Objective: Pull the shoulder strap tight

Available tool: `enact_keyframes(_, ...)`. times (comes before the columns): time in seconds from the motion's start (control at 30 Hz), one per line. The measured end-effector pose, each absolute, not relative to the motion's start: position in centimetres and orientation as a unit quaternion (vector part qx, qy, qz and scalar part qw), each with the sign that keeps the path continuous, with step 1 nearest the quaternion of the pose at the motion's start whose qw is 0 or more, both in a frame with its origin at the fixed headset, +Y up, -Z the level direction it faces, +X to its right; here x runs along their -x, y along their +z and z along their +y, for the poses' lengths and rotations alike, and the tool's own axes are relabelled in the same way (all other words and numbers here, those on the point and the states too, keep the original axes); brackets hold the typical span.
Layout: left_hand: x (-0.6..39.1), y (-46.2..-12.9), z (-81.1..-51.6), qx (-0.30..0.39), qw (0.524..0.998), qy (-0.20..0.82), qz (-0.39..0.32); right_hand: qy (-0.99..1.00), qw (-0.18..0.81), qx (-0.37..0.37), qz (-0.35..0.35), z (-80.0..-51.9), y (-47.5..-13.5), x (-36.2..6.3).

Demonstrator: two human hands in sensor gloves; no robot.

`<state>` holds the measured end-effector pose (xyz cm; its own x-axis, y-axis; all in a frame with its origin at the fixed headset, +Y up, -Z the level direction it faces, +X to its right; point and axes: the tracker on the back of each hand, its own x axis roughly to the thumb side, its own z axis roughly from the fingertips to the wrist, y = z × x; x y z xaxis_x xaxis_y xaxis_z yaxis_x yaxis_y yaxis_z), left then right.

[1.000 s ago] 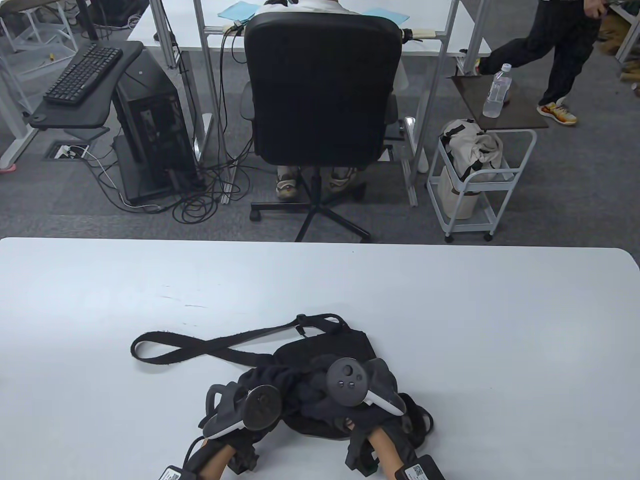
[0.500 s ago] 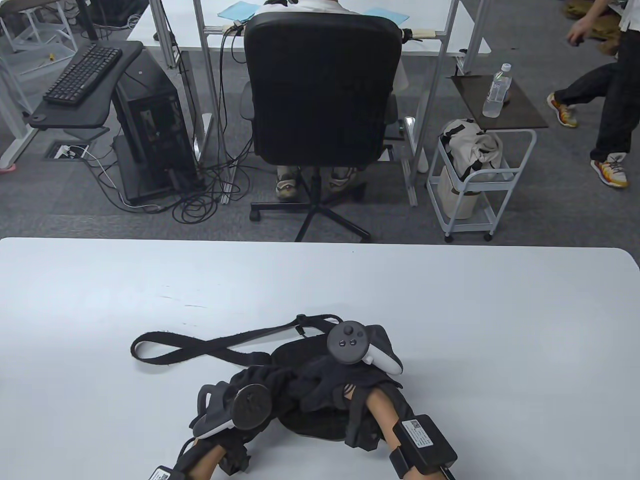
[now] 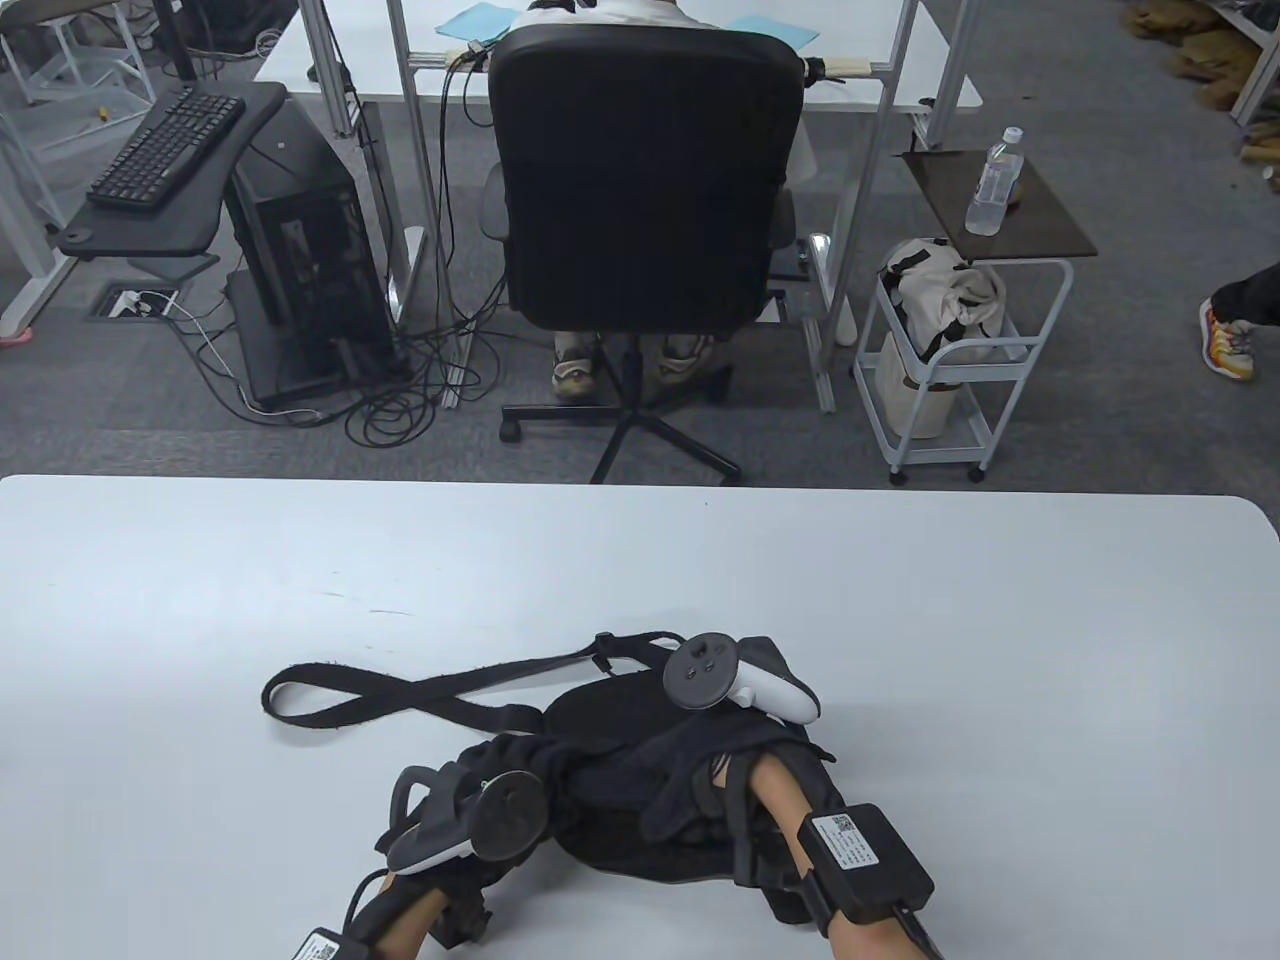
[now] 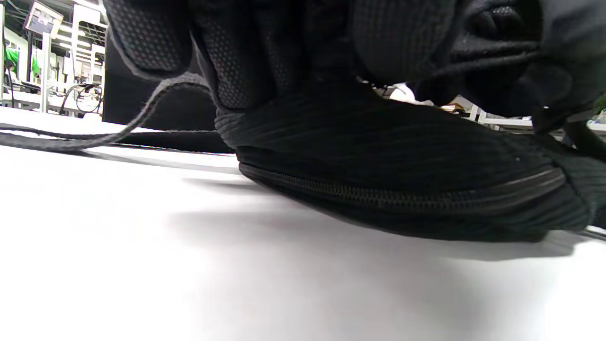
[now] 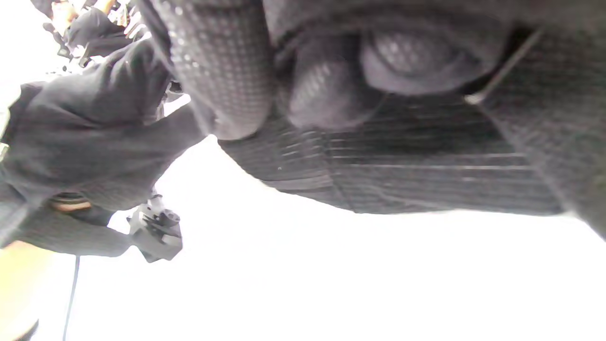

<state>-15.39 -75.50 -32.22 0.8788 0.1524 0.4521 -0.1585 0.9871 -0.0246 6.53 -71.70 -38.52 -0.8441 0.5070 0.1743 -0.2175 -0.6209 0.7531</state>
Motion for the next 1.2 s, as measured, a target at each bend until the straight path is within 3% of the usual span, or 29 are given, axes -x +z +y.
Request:
enact_keyframes(0.13, 15.4, -32.2, -75.2, -0.002, 0.969, 0.089, -0.231, 0.911, 0.151, -0.153, 0.351, -71.2, -38.5, -6.8)
enact_keyframes(0.27, 15.4, -32.3, -75.4, -0.008, 0.973, 0.057, -0.224, 0.88, 0.161, -0.171, 0.412, -71.2, -38.3, -6.9)
enact_keyframes(0.33, 15.7, -32.5, -75.6, -0.004, 0.973, 0.058, -0.222, 0.887, 0.158, -0.195, 0.388, -71.3, -38.1, -7.1)
enact_keyframes(0.47, 15.9, -32.6, -75.6, -0.008, 0.975, 0.049, -0.217, 0.913, 0.173, -0.167, 0.33, -71.2, -38.2, -8.1)
enact_keyframes(0.67, 15.7, -32.4, -75.5, -0.007, 0.975, 0.042, -0.219, 0.877, 0.179, -0.162, 0.415, -71.2, -38.2, -8.8)
enact_keyframes(0.83, 15.9, -32.5, -75.4, -0.004, 0.976, 0.037, -0.214, 0.895, 0.205, -0.163, 0.36, -70.6, -38.2, -9.7)
enact_keyframes(0.93, 15.8, -32.4, -75.2, -0.009, 0.976, 0.038, -0.216, 0.884, 0.207, -0.162, 0.386, -70.3, -38.2, -9.9)
enact_keyframes(1.07, 16.5, -32.7, -75.5, -0.003, 0.978, 0.04, -0.206, 0.887, 0.217, -0.203, 0.354, -70.0, -37.7, -10.4)
enact_keyframes(1.13, 16.5, -32.7, -75.3, -0.008, 0.978, 0.037, -0.205, 0.904, 0.215, -0.187, 0.318, -69.9, -37.8, -11.0)
enact_keyframes(1.2, 16.5, -32.6, -75.2, -0.008, 0.978, 0.042, -0.206, 0.898, 0.225, -0.178, 0.334, -69.9, -37.8, -11.5)
